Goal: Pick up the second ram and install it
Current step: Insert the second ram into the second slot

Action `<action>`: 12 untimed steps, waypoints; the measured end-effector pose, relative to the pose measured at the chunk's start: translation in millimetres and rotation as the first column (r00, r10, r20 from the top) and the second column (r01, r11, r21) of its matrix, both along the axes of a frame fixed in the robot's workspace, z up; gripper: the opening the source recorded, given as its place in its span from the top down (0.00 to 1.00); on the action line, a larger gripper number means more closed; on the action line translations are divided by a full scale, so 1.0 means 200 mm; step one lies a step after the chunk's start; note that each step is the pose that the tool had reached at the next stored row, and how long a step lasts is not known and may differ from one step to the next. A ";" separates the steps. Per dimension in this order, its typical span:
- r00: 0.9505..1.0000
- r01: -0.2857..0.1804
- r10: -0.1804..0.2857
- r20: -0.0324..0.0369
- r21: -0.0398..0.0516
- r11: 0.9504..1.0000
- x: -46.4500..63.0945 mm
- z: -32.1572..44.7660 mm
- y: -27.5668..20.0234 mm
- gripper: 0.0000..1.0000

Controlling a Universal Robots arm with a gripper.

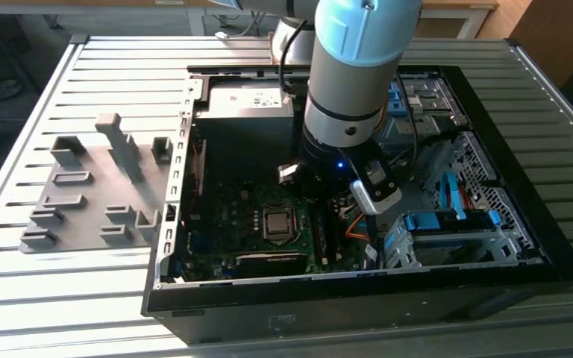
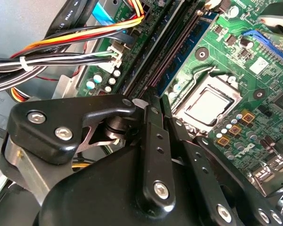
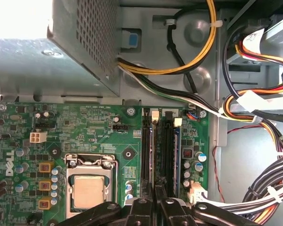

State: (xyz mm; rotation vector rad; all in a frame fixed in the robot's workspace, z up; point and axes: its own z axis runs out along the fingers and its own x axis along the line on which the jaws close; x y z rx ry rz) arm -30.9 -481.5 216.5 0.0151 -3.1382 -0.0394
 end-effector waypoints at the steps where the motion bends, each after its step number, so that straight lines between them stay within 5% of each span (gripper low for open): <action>1: 1.000 0.000 0.000 0.000 0.000 1.000 0.00 -0.002 0.000 0.86; 12: 1.000 0.000 0.000 -0.004 0.000 1.000 0.00 -0.016 0.000 0.86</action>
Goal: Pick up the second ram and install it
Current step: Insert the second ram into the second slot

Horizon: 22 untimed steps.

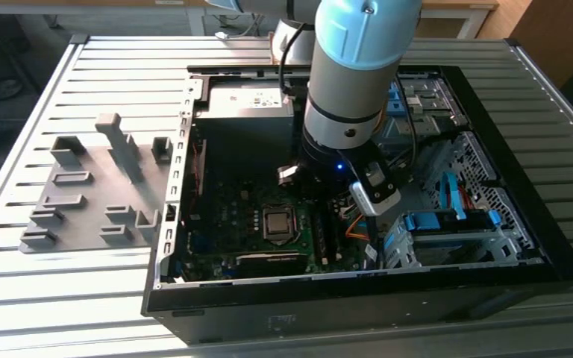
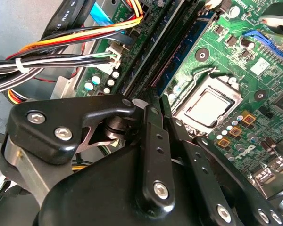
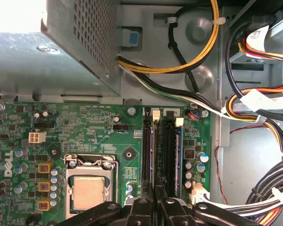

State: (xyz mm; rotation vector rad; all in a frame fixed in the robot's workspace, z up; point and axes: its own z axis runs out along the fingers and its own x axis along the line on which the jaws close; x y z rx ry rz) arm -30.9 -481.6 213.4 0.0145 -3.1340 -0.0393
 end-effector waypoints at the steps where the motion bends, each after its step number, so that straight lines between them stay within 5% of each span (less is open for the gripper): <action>1: 1.000 0.000 0.000 0.000 0.000 1.000 0.00 0.000 0.000 0.86; 22: 1.000 0.014 -0.014 0.000 -0.001 1.000 0.01 0.041 0.000 0.86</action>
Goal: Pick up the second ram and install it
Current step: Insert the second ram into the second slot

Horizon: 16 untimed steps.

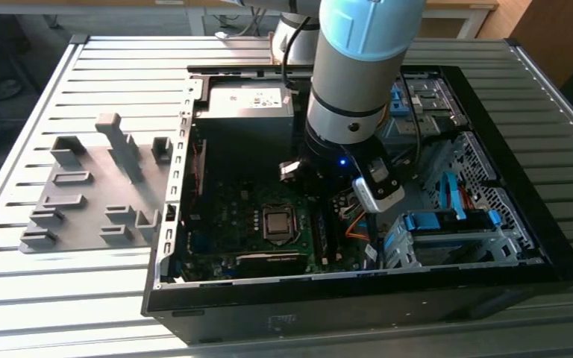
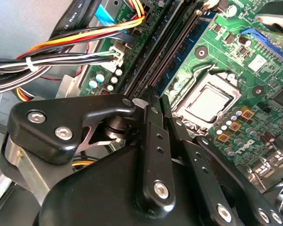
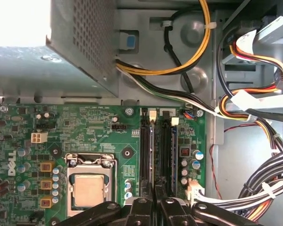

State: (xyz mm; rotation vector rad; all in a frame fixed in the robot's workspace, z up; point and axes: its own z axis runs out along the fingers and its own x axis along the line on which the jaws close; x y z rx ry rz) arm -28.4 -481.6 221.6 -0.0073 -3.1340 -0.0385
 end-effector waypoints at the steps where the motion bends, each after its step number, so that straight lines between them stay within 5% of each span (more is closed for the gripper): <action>1: 1.000 0.002 -0.002 0.000 0.000 1.000 0.00 0.000 0.000 0.86; 16: 1.000 0.012 -0.012 0.000 0.000 1.000 0.00 -0.012 -0.001 0.86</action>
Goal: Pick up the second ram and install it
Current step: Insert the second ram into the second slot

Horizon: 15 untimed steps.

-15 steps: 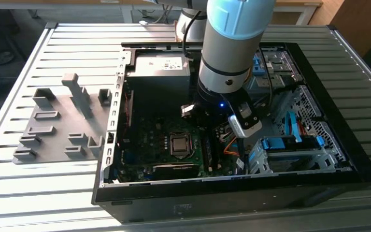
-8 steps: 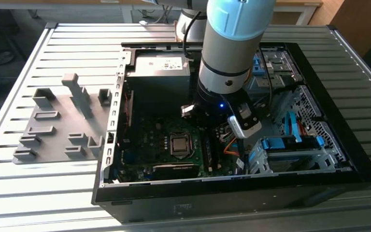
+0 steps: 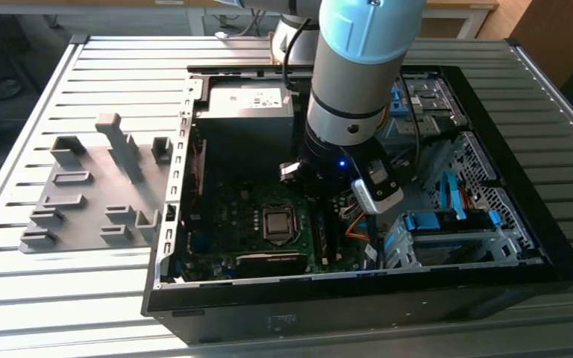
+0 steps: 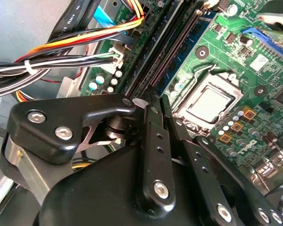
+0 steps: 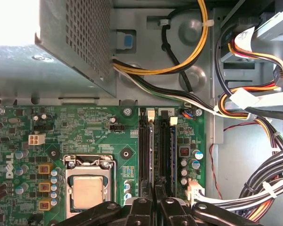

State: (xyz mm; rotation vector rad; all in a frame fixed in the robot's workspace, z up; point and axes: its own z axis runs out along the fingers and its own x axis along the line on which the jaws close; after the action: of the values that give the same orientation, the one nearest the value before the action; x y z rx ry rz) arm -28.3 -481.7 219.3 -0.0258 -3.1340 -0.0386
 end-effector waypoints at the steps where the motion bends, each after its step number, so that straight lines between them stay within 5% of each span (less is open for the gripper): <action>1: 1.000 0.000 0.000 0.000 0.000 1.000 0.00 -0.001 0.000 0.86; 15: 1.000 0.000 0.000 0.000 -0.010 1.000 0.00 0.008 0.000 0.86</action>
State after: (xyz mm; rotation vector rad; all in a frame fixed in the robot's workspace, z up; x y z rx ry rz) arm -28.3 -481.7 220.9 -0.0259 -3.1342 -0.0232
